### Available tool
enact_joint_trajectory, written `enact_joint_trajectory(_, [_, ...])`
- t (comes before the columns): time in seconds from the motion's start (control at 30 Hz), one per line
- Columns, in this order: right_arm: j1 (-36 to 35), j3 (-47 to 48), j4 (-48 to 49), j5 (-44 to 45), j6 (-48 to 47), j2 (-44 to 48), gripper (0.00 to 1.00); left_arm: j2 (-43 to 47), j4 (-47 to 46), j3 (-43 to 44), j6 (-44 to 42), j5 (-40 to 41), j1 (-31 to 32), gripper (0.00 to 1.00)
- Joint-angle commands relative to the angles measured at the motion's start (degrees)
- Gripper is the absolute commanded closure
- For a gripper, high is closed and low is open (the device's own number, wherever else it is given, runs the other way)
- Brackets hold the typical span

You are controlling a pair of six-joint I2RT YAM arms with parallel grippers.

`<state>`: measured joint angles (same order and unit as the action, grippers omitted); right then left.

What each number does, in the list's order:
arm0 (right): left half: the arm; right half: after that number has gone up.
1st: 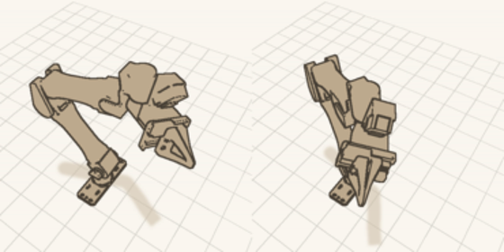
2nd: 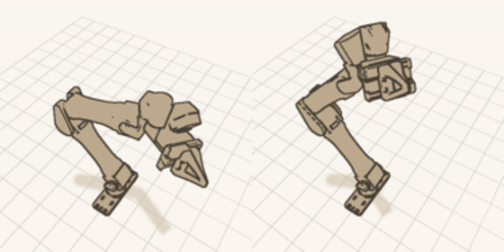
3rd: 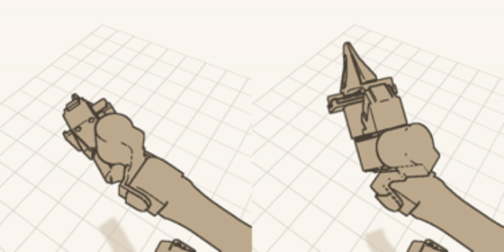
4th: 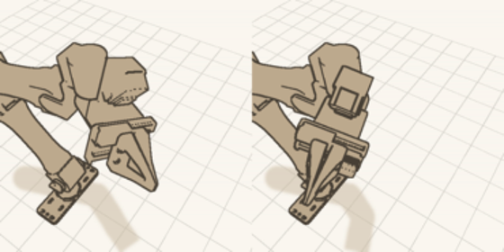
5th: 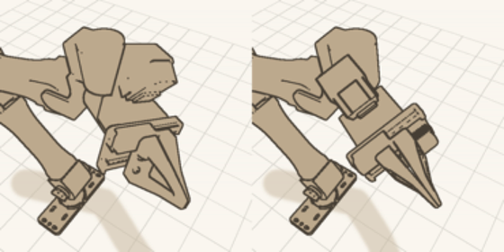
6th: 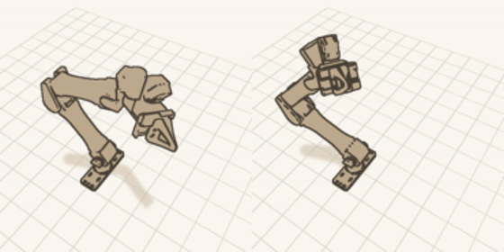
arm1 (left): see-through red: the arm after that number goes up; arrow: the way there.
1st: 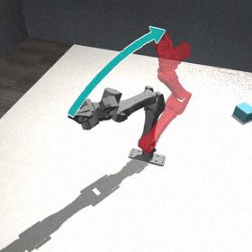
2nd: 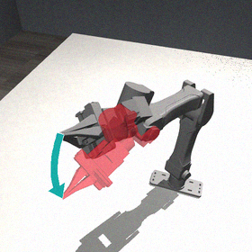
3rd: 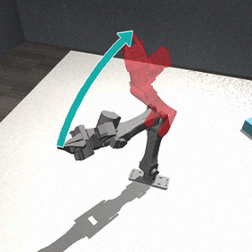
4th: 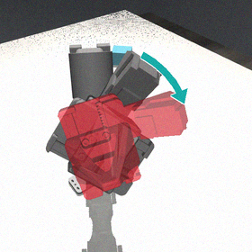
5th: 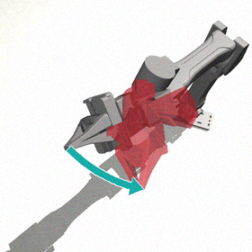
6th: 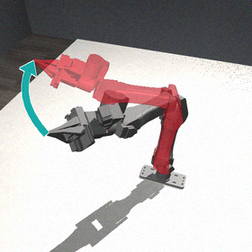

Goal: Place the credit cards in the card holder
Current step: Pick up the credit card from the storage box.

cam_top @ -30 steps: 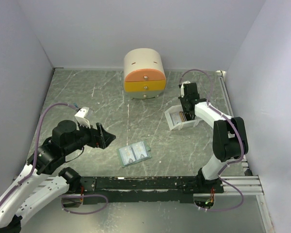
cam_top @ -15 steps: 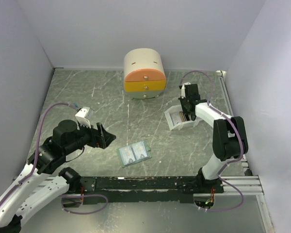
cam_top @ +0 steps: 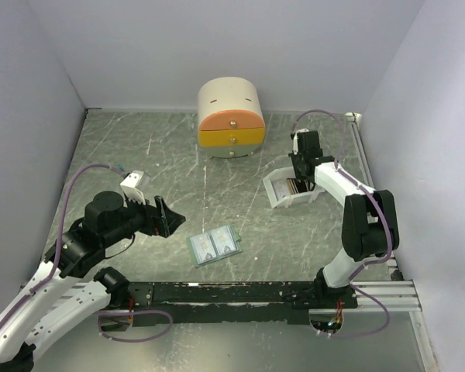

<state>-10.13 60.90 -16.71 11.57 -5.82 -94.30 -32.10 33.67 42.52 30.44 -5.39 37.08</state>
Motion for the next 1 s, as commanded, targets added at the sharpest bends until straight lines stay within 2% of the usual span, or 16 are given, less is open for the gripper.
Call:
enact_joint_trajectory(0.0, [0.24, 1.85, -3.49, 4.71, 1.34, 2.77, 1.0, -0.03, -1.95, -0.38, -0.06, 0.26, -0.08, 0.03])
enact_joint_trajectory(0.6, [-2.63, 2.51, -4.83, 5.47, 2.72, 12.86, 1.0, -0.31, -1.92, -0.32, 0.21, 0.99, -0.34, 0.03])
enact_joint_trajectory(0.8, [-7.32, 5.56, -8.32, 1.15, 8.03, 17.44, 1.0, -0.92, -2.91, -0.75, 0.7, -1.09, -0.34, 0.03])
enact_joint_trajectory(0.97, [-16.17, 6.87, -8.57, 2.05, 13.02, 21.17, 1.0, -2.41, -4.55, 0.13, 4.7, -5.48, -0.37, 0.03])
